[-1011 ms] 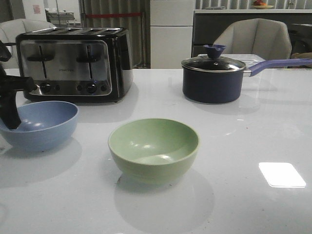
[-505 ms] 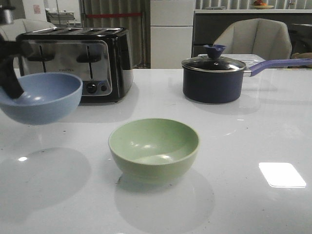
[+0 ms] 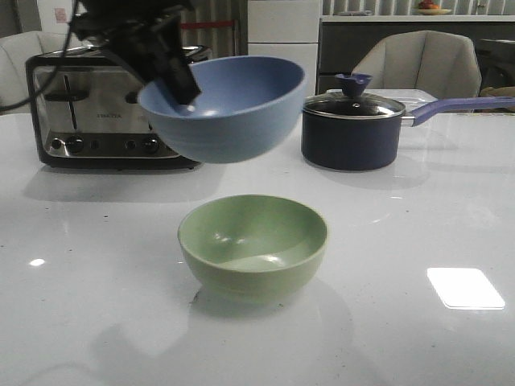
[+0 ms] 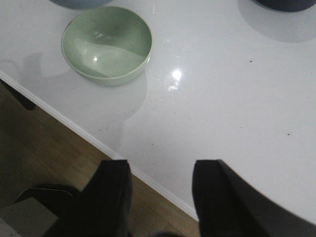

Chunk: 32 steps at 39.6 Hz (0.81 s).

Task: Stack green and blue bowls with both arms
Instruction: 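Lift the blue bowl and carry it over the green bowl, then lower the blue bowl into the green bowl and release it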

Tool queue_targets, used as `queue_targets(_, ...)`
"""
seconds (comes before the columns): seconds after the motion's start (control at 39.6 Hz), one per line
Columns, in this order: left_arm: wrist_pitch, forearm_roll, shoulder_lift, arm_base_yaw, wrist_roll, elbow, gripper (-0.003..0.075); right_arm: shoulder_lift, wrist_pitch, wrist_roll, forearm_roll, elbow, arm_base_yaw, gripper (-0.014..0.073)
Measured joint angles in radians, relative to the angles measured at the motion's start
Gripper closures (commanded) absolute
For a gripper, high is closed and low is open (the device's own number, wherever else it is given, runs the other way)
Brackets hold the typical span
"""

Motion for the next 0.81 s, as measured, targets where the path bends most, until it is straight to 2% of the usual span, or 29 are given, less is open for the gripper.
queue_targets(0.2,-0.035,0.021,0.088,-0.076,0.0,-0.005,0.0622,0.0,0.0,0.0,0.0,0.0,0.0,0.0177)
queue_targets(0.68,-0.047,0.074,0.173,-0.079,-0.009,-0.006,0.0618,0.0,0.0,0.0,0.0,0.0,0.0,0.0177)
queue_targets(0.76,-0.047,0.076,0.18,-0.079,-0.009,-0.006,0.0604,0.0,0.0,0.0,0.0,0.0,0.0,0.0177)
queue_targets(0.81,-0.047,0.076,0.184,-0.079,-0.009,-0.007,0.0566,0.0,0.0,0.0,0.0,0.0,0.0,0.0177)
